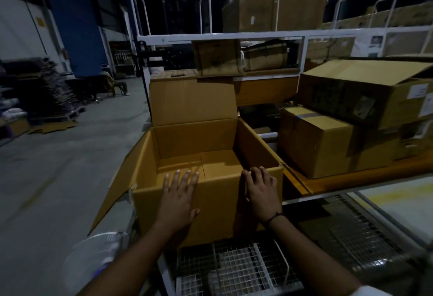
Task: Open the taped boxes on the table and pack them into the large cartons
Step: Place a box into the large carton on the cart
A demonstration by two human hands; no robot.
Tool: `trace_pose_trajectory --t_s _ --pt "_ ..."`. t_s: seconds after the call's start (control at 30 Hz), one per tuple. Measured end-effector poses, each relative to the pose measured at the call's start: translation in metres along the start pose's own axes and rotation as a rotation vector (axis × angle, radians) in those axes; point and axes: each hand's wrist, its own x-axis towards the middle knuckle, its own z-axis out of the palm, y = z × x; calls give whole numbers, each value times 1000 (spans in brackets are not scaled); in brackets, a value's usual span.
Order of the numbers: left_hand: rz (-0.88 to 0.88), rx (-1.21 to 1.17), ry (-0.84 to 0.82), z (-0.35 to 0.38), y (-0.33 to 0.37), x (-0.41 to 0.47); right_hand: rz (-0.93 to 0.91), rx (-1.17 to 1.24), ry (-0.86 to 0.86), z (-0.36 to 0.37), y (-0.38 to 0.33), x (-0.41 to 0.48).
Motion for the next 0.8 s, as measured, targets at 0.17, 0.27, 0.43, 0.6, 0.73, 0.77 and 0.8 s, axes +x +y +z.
trace_pose_trajectory --t_s 0.17,0.27,0.43,0.6,0.73,0.77,0.8 --pt "-8 -54 -28 1 39 19 -16 8 78 6 11 12" --pt "6 -69 12 0 57 27 -33 5 114 7 14 15" --pt "56 -128 19 -7 93 54 -64 -1 111 2 22 24" --pt "109 -178 54 -16 134 87 -101 205 136 -10 40 33" --pt "161 -319 126 -20 170 113 -79 389 238 -15 82 39" --pt "186 -355 146 -22 181 120 -50 416 263 -16 97 40" --pt "213 -382 165 -24 192 128 -18 422 281 -19 113 41"
